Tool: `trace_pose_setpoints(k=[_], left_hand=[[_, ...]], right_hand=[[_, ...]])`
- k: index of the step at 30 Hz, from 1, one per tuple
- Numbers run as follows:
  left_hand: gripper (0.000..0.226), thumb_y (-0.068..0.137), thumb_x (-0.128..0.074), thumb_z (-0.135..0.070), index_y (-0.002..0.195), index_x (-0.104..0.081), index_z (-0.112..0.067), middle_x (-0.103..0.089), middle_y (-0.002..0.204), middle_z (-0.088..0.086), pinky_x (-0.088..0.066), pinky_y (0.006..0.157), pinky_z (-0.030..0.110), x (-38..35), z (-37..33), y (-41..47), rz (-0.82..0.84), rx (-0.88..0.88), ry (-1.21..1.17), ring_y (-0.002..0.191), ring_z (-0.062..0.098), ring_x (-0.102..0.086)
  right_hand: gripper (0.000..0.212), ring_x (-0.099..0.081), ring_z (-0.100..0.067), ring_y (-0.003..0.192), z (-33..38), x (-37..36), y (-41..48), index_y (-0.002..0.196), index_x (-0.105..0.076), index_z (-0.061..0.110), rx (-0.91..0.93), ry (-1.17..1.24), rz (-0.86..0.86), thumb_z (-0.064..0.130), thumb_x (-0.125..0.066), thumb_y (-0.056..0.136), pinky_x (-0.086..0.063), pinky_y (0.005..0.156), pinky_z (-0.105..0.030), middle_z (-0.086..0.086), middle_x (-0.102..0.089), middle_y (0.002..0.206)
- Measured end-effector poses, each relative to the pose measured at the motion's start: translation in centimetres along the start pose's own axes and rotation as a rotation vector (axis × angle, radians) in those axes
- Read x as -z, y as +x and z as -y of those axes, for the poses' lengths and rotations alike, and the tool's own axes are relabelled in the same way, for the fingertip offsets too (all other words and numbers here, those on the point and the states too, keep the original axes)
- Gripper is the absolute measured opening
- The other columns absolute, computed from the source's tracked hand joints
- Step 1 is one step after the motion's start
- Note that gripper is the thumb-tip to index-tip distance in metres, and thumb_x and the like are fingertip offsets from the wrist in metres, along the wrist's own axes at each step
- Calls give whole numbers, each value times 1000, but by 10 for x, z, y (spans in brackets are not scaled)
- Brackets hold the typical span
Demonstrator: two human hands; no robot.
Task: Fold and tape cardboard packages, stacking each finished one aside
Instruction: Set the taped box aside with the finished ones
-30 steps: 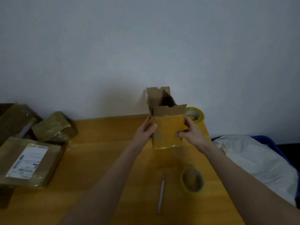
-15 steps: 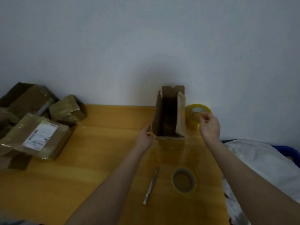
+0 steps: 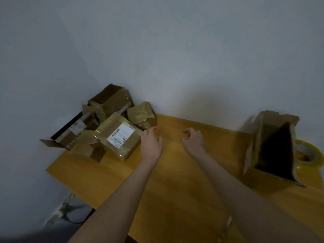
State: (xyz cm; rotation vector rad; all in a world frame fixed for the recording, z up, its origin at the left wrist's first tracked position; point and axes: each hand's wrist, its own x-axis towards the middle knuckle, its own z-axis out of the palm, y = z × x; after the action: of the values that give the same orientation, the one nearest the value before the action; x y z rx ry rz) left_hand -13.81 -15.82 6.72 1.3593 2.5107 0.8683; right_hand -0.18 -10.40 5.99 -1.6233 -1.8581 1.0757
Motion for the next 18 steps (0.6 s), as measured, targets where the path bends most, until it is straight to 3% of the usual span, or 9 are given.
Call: trace_pose_setpoints(k=[4, 9, 12, 15, 18], left_hand=[[53, 89, -58, -22, 138, -40, -14, -44, 138, 8, -40, 101, 37, 37, 59, 65, -69, 9, 16, 126, 23, -42], [80, 90, -60, -36, 150, -15, -8, -24, 154, 15, -25, 115, 39, 82, 150, 146, 18, -71, 228, 143, 29, -21], [86, 88, -61, -39, 151, -10, -9, -23, 154, 18, -28, 114, 47, 100, 193, 188, 127, 79, 224, 142, 33, -23], [67, 92, -53, -45, 144, -30, -9, -47, 138, 16, -43, 99, 46, 105, 217, 209, 329, 235, 200, 124, 34, -47], [46, 100, -34, -46, 115, -61, -11, -63, 105, 9, -49, 88, 41, 107, 200, 205, 502, 129, -30, 105, 31, -59]], right_hand=[[35, -50, -23, 113, 47, -75, 24, 127, -51, 21, -20, -29, 56, 23, -56, 93, -42, 85, -31, -8, -47, 130], [43, -52, -23, 113, 102, -166, 43, 133, -46, 19, -116, -31, 137, 25, -57, 93, -45, 83, -30, -9, -47, 132], [47, -53, -22, 113, 125, -203, 47, 133, -45, 17, -136, -8, 154, 29, -62, 91, -48, 86, -31, -8, -50, 132], [58, -53, -19, 116, 139, -220, 48, 137, -41, 16, -119, 113, 179, 33, -67, 88, -51, 92, -36, -5, -51, 135], [94, -44, -17, 128, 151, -221, 50, 149, -24, 15, -72, 260, 319, 41, -78, 76, -43, 103, -34, -1, -37, 150]])
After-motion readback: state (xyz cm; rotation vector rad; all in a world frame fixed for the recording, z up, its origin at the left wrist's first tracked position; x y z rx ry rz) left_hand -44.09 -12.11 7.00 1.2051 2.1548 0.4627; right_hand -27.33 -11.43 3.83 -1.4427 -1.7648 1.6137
